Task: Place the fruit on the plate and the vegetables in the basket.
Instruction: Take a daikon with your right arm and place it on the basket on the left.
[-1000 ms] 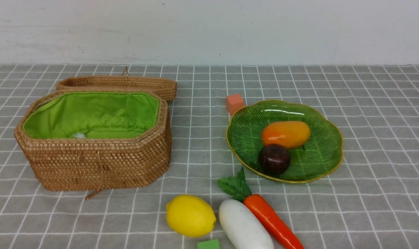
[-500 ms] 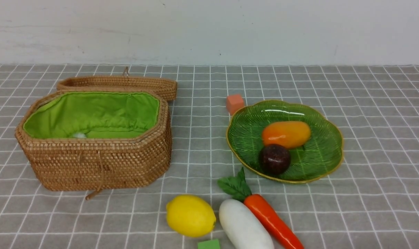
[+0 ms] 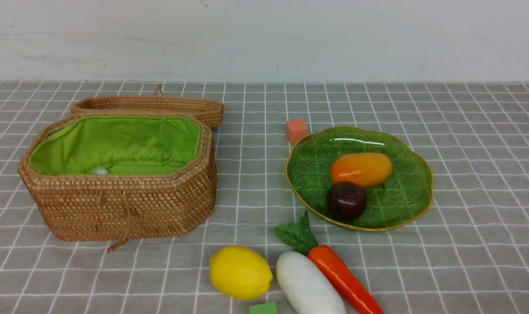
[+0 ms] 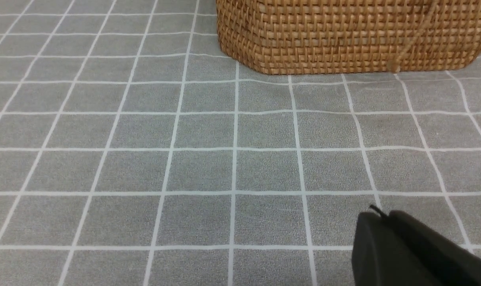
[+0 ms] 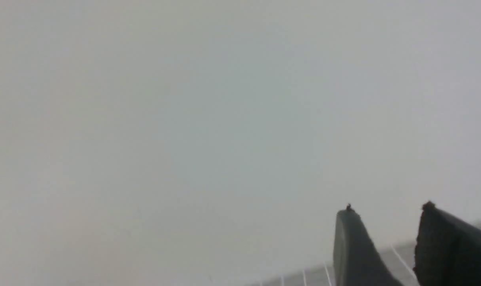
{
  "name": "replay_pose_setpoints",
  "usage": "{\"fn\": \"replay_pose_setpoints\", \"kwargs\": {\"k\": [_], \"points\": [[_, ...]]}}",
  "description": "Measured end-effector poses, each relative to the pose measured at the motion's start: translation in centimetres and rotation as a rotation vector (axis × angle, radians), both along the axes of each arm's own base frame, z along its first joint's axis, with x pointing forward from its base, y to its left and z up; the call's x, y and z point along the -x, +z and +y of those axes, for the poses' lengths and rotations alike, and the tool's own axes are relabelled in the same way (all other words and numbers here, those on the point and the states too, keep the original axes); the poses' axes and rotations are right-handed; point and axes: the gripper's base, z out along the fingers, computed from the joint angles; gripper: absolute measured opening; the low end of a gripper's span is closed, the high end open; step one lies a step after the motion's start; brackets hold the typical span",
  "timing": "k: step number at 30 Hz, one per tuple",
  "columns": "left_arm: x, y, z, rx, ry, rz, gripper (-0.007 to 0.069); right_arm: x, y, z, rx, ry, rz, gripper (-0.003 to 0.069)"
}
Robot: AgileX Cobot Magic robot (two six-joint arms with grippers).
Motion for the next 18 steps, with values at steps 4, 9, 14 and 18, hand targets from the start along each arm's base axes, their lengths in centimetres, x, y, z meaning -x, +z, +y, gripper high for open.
{"fn": "replay_pose_setpoints", "kwargs": {"k": [4, 9, 14, 18], "points": [[0.0, 0.0, 0.0, 0.000, 0.000, 0.000, 0.0027, 0.9, 6.4, 0.0, -0.002, 0.003, -0.017, 0.0241], [0.0, 0.0, 0.0, 0.000, 0.000, 0.000, 0.0036, -1.5, 12.7, 0.0, 0.004, 0.003, 0.167, 0.0241], [0.0, 0.0, 0.0, 0.000, 0.000, -0.001, 0.0039, -6.8, 12.9, -0.1, 0.066, -0.012, 0.496, 0.0241], [0.0, 0.0, 0.0, 0.000, 0.000, -0.001, 0.0043, -10.1, 10.7, 0.4, 0.079, 0.035, 0.684, 0.0238]]}}
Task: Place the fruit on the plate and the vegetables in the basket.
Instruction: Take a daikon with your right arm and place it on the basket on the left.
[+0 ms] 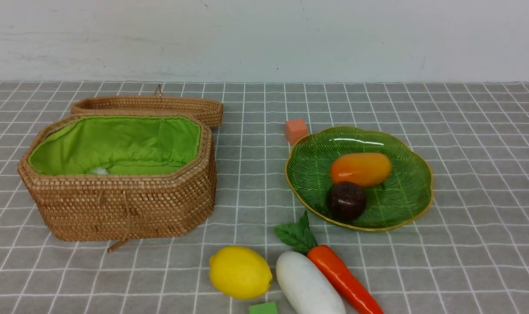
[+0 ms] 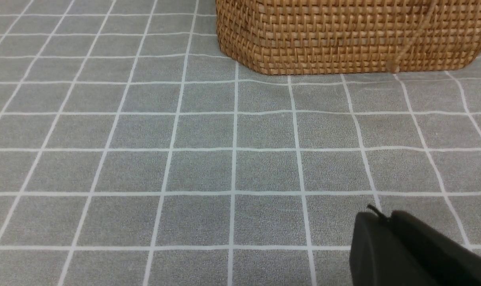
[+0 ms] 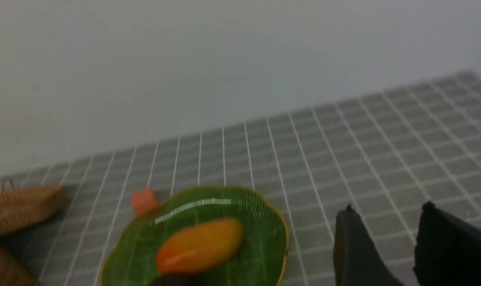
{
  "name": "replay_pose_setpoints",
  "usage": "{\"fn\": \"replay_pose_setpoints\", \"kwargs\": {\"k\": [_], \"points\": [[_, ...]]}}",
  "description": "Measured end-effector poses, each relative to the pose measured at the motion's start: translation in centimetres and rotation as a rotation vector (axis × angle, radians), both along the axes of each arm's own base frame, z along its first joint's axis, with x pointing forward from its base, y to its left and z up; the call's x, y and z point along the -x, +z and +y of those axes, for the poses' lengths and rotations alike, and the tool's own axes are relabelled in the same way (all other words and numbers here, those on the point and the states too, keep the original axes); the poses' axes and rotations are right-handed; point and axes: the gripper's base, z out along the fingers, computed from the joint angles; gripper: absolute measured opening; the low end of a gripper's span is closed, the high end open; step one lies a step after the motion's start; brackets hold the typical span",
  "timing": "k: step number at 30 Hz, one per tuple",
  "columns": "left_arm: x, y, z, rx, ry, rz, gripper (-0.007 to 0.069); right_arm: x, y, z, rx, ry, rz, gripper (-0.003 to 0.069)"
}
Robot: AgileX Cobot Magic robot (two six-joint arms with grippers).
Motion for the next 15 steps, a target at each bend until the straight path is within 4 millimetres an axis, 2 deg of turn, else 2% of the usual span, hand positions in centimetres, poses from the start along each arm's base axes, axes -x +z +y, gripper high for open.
{"fn": "replay_pose_setpoints", "kwargs": {"k": [5, 6, 7, 9, 11, 14, 15], "points": [[0.0, 0.0, 0.0, 0.000, 0.000, 0.000, 0.0050, -2.3, -2.4, 2.6, 0.131, 0.218, 0.197, 0.0243], [0.0, 0.0, 0.0, 0.000, 0.000, 0.000, 0.0052, -3.0, -2.9, 4.2, 0.172, 0.333, 0.270, 0.0257], [0.0, 0.0, 0.0, 0.000, 0.000, 0.000, 0.0052, -3.2, -3.0, 4.6, 0.183, 0.366, 0.293, 0.0264], [0.0, 0.0, 0.0, 0.000, 0.000, 0.000, 0.0058, -4.2, -3.4, 7.2, 0.226, 0.526, 0.402, 0.0307], [0.0, 0.0, 0.0, 0.000, 0.000, 0.000, 0.0059, -4.7, -3.6, 8.4, 0.240, 0.588, 0.451, 0.0344], [0.0, 0.0, 0.0, 0.000, 0.000, 0.000, 0.0064, -6.1, -4.2, 12.1, 0.288, 0.741, 0.569, 0.0475], [0.0, 0.0, 0.0, 0.000, 0.000, 0.000, 0.0065, -6.3, -4.3, 12.4, 0.291, 0.748, 0.578, 0.0475]]}}
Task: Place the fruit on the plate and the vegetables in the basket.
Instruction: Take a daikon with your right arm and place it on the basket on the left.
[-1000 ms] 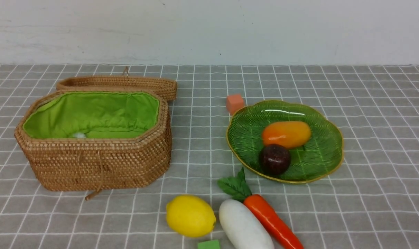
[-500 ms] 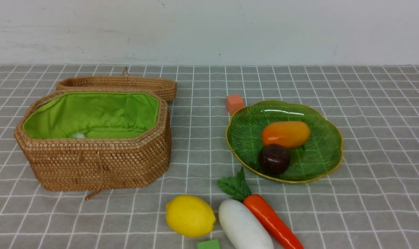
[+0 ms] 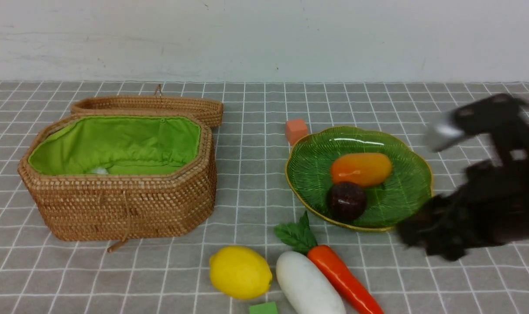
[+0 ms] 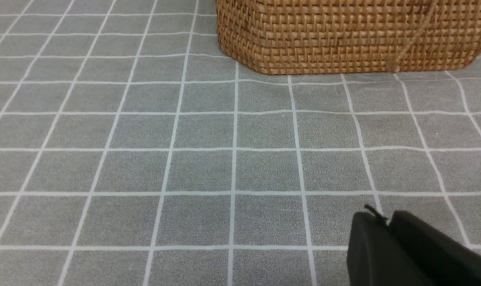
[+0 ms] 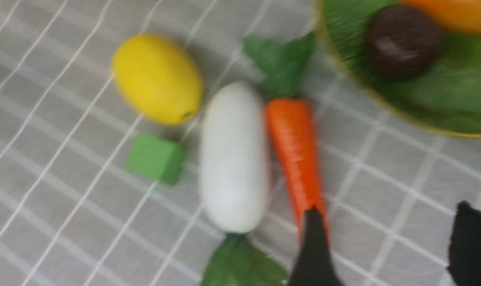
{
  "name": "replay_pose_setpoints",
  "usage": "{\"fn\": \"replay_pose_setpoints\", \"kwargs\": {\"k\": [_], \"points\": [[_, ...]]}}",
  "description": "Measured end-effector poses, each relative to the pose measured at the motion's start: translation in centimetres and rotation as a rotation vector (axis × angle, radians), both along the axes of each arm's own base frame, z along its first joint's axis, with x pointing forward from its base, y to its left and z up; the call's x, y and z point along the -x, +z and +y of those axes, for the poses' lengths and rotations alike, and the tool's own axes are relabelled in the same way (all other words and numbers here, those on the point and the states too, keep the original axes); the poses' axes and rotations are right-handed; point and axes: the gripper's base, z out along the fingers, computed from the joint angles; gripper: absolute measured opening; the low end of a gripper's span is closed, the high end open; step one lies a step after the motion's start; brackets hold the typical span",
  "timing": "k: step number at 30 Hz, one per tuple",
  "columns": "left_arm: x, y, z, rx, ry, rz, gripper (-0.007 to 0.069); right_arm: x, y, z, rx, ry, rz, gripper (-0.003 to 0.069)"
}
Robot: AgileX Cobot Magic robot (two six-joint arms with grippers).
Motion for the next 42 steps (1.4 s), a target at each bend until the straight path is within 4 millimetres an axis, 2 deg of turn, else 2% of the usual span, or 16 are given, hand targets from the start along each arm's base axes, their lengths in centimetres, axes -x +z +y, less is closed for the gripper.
{"fn": "replay_pose_setpoints", "kwargs": {"k": [3, 6, 8, 11, 14, 25, 29, 30, 33, 34, 36, 37, 38, 40, 42], "points": [[0.0, 0.0, 0.0, 0.000, 0.000, 0.000, 0.0069, -0.9, -1.1, 3.0, 0.038, 0.092, 0.070, 0.0596], [0.0, 0.0, 0.0, 0.000, 0.000, 0.000, 0.0071, -1.4, -2.4, 5.4, 0.068, 0.151, 0.119, 0.0654], [0.0, 0.0, 0.0, 0.000, 0.000, 0.000, 0.0072, -1.6, -3.7, 7.2, 0.090, 0.171, 0.159, 0.0668], [0.0, 0.0, 0.0, 0.000, 0.000, 0.000, 0.0078, -2.1, -5.7, 8.6, 0.127, 0.155, 0.210, 0.0666], [0.0, 0.0, 0.0, 0.000, 0.000, 0.000, 0.0082, -2.8, -7.7, 9.2, 0.171, 0.105, 0.241, 0.0650], [0.0, 0.0, 0.0, 0.000, 0.000, 0.000, 0.0092, -4.5, -11.6, 10.2, 0.198, 0.032, 0.282, 0.0568], [0.0, 0.0, 0.0, 0.000, 0.000, 0.000, 0.0094, -4.5, -12.1, 10.3, 0.212, 0.032, 0.304, 0.0495], [0.0, 0.0, 0.0, 0.000, 0.000, 0.000, 0.0096, -4.4, -12.0, 10.3, 0.212, 0.033, 0.310, 0.0463], [0.0, 0.0, 0.0, 0.000, 0.000, 0.000, 0.0101, -4.2, -11.5, 10.2, 0.223, 0.038, 0.328, 0.0447], [0.0, 0.0, 0.0, 0.000, 0.000, 0.000, 0.0103, -4.1, -11.2, 10.1, 0.223, 0.039, 0.330, 0.0414], [0.0, 0.0, 0.0, 0.000, 0.000, 0.000, 0.0103, -4.0, -10.4, 10.1, 0.221, 0.040, 0.331, 0.0301], [0.0, 0.0, 0.0, 0.000, 0.000, 0.000, 0.0103, -3.9, -9.8, 10.0, 0.219, 0.040, 0.333, 0.0150], [0.0, 0.0, 0.0, 0.000, 0.000, 0.000, 0.0104, -3.9, -9.5, 10.0, 0.224, 0.041, 0.341, 0.0073], [0.0, 0.0, 0.0, 0.000, 0.000, 0.000, 0.0108, -3.8, -8.7, 10.0, 0.229, 0.045, 0.353, -0.0001], [0.0, 0.0, 0.0, 0.000, 0.000, 0.000, 0.0111, -3.9, -8.0, 10.1, 0.231, 0.049, 0.357, -0.0016]]}}
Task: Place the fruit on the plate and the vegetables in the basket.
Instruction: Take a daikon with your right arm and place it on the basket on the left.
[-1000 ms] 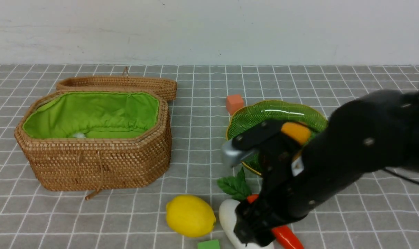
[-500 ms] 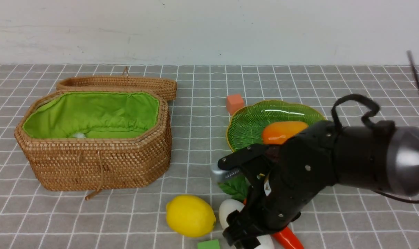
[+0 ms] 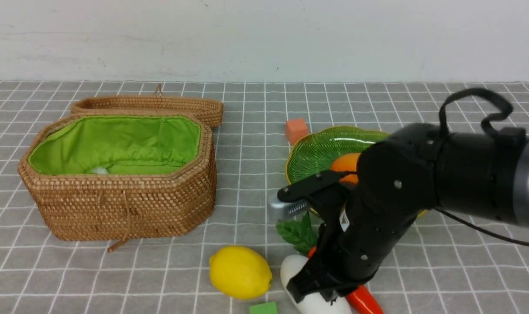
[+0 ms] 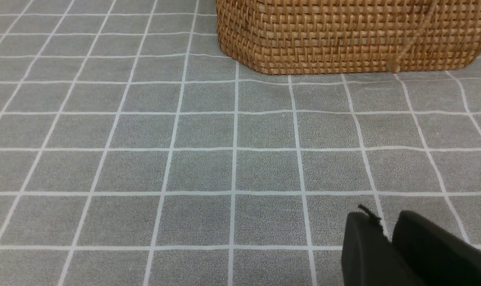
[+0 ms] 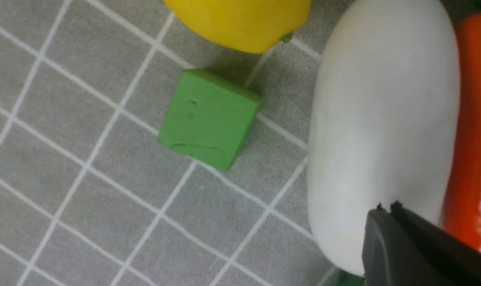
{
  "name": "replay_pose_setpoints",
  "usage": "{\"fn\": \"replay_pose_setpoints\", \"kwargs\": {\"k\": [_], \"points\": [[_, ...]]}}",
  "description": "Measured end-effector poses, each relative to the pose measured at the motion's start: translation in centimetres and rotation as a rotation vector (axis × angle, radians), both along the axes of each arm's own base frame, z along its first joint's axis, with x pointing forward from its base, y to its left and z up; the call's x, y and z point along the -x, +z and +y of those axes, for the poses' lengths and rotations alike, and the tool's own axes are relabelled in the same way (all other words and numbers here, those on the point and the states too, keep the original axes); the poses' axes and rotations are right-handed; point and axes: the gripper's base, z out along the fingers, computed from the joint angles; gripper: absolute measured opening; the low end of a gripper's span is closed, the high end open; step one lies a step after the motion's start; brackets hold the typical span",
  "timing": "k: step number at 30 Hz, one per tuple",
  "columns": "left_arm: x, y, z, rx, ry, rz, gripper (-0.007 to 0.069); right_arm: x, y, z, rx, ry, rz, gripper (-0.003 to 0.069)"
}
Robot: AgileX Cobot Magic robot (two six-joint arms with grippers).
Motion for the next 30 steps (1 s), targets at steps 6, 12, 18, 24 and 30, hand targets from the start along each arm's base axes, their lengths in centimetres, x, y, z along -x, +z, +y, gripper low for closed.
{"fn": "replay_pose_setpoints", "kwargs": {"k": [6, 12, 18, 24, 30], "points": [[0.0, 0.0, 0.0, 0.000, 0.000, 0.000, 0.0117, -0.3, 1.1, 0.3, -0.011, 0.002, -0.006, -0.0004], [0.0, 0.0, 0.0, 0.000, 0.000, 0.000, 0.0123, -0.4, 0.8, 0.4, -0.010, -0.048, 0.011, 0.0137], [0.0, 0.0, 0.0, 0.000, 0.000, 0.000, 0.0127, -1.3, -2.4, 0.9, 0.053, -0.102, 0.069, 0.0540], [0.0, 0.0, 0.0, 0.000, 0.000, 0.000, 0.0133, -1.8, -5.2, 1.4, 0.097, -0.095, 0.117, 0.0666], [0.0, 0.0, 0.0, 0.000, 0.000, 0.000, 0.0141, -1.7, -5.0, 1.3, 0.106, -0.072, 0.122, 0.0512]]}}
